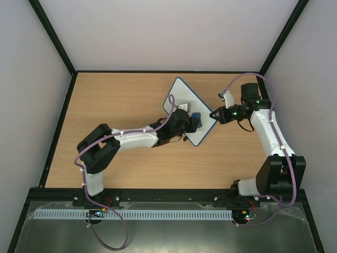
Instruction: Erase the whiteboard
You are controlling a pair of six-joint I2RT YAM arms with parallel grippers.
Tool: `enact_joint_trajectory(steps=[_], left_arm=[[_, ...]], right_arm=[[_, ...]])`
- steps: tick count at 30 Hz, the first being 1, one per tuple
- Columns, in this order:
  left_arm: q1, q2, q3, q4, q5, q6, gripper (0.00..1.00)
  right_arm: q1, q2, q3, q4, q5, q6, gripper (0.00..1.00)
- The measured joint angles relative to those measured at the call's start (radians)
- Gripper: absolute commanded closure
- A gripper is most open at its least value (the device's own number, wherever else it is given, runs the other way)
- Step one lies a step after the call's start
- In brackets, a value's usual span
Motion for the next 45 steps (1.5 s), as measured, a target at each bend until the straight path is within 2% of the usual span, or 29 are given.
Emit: enact_joint_trajectory(steps=[4, 8, 15, 20, 24, 37, 45], left_arm=[[0.000, 0.005, -0.109, 0.007, 0.002, -0.043, 0.97], [0.000, 0.008, -0.144, -0.011, 0.005, -0.055, 0.97], [-0.001, -0.019, -0.058, -0.047, 0.009, -0.001, 0.97], [-0.010, -0.059, 0.039, 0.004, 0.020, 0.045, 0.97], [-0.015, -0.065, 0.053, 0.031, 0.026, 0.050, 0.97], [-0.029, 0.002, -0.227, 0.043, -0.029, -0.077, 0.97], [-0.034, -0.025, -0.108, 0.013, -0.031, -0.056, 0.97]], right_arm=[[0.000, -0.005, -0.005, 0.000, -0.010, 0.000, 0.98], [0.001, -0.008, -0.008, 0.000, -0.026, 0.000, 0.98], [0.002, -0.010, -0.010, -0.001, -0.032, 0.000, 0.98], [0.008, -0.010, -0.010, 0.000, -0.049, -0.001, 0.98], [0.009, -0.010, -0.010, 0.000, -0.050, 0.000, 0.98], [0.010, -0.010, -0.011, 0.003, -0.053, 0.006, 0.98], [0.010, -0.010, -0.012, 0.005, -0.050, 0.010, 0.98]])
